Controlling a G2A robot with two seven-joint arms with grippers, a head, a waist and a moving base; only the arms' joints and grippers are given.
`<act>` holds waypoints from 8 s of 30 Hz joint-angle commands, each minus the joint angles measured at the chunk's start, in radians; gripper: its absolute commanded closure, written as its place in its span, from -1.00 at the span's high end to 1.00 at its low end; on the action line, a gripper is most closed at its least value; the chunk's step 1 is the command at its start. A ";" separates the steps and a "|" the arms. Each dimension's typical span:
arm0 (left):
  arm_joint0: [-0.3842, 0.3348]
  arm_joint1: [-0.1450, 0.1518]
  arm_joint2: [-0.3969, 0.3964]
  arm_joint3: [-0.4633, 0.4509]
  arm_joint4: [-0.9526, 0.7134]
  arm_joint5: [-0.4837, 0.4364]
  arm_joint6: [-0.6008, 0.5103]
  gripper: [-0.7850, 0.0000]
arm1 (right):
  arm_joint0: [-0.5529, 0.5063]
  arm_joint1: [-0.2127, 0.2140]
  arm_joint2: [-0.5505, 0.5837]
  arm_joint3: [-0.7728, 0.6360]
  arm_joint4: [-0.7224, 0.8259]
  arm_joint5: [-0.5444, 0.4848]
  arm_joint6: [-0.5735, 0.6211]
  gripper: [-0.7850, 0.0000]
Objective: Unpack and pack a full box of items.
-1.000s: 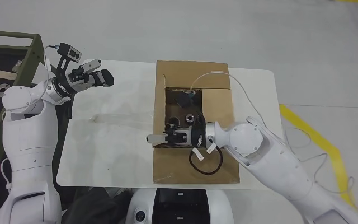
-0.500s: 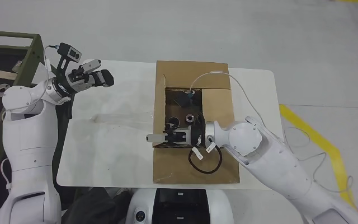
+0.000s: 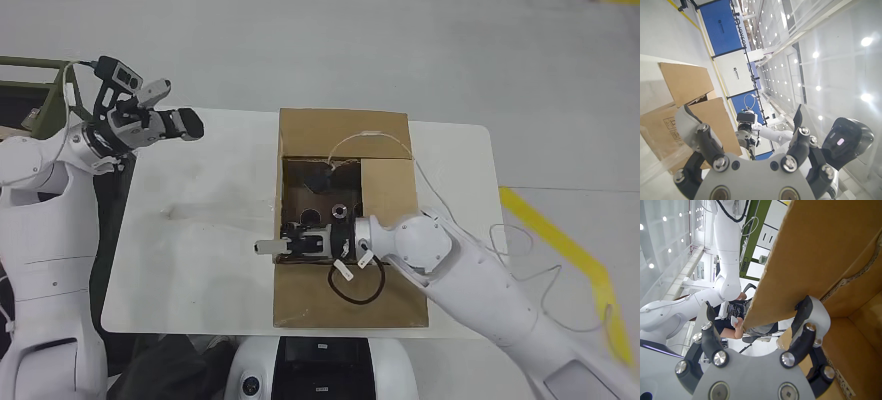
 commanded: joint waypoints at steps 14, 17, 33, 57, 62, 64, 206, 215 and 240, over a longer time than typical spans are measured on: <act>-0.019 0.003 0.096 -0.015 -0.041 0.046 -0.012 1.00 | 0.072 -0.079 -0.102 0.114 0.032 -0.059 0.011 1.00; -0.025 0.002 0.129 0.021 -0.021 0.051 -0.001 1.00 | 0.079 -0.091 -0.110 0.129 0.037 -0.066 0.012 1.00; -0.046 0.006 0.208 0.192 0.101 0.007 0.075 1.00 | -0.093 -0.028 0.106 0.005 0.008 -0.083 0.027 1.00; -0.074 -0.011 0.368 0.277 0.246 -0.076 0.185 1.00 | -0.425 0.067 0.453 -0.214 0.026 -0.120 0.101 1.00; -0.065 -0.015 0.394 0.242 0.260 -0.077 0.204 1.00 | -0.456 0.073 0.477 -0.228 0.030 -0.131 0.106 1.00; -0.061 -0.016 0.402 0.227 0.263 -0.075 0.211 1.00 | -0.463 0.075 0.482 -0.229 0.032 -0.133 0.110 1.00; -0.248 -0.233 0.864 -0.010 0.164 0.100 0.574 1.00 | -0.752 0.137 0.597 -0.195 0.210 -0.204 0.162 1.00; -0.254 -0.238 0.857 -0.066 0.177 0.129 0.536 1.00 | -0.803 0.137 0.640 -0.233 0.134 -0.271 -0.011 1.00; -0.070 -0.155 0.506 -0.248 0.180 0.156 0.351 1.00 | -0.983 0.145 0.911 -0.274 0.135 -0.422 -0.246 1.00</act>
